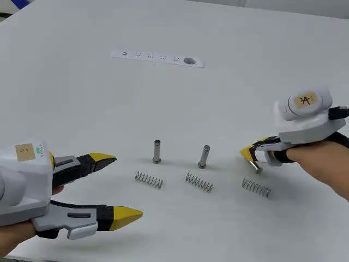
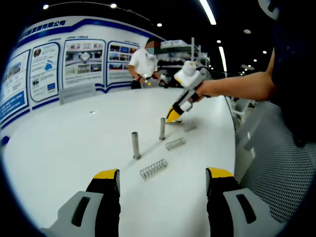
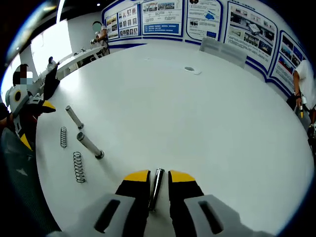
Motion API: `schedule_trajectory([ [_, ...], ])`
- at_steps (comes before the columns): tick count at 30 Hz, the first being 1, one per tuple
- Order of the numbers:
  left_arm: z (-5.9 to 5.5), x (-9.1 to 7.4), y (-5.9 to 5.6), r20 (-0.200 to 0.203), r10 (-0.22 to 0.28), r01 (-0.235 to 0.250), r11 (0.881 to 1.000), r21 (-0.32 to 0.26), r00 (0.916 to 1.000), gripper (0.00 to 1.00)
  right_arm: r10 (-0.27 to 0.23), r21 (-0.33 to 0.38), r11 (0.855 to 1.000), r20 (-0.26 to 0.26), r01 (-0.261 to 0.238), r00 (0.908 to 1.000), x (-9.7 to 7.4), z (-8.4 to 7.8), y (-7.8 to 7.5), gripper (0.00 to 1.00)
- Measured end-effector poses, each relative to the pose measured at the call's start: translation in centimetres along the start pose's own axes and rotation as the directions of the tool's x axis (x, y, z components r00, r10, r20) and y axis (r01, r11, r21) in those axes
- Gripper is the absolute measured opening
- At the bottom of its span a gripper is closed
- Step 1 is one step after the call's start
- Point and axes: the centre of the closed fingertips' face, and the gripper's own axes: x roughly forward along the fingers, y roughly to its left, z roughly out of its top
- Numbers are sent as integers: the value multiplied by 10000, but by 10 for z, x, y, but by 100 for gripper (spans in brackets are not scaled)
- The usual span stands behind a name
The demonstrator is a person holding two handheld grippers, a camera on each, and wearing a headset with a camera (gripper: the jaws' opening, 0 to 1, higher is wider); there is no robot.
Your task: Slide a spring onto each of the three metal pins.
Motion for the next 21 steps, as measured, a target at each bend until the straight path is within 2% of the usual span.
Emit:
schedule_trajectory([
  [9, 0, 0, 0, 1, -6, 6, 10000, -15, 10000, 72, -65, 200, 9998, -330, 72, 9994, 5, -3, -1, 11],
  [21, -2, -2, 1, -25, 6, -6, 10000, -53, 10000, 71, -188, -162, 9997, -945, 173, 9953, 10, -7, 0, 9],
])
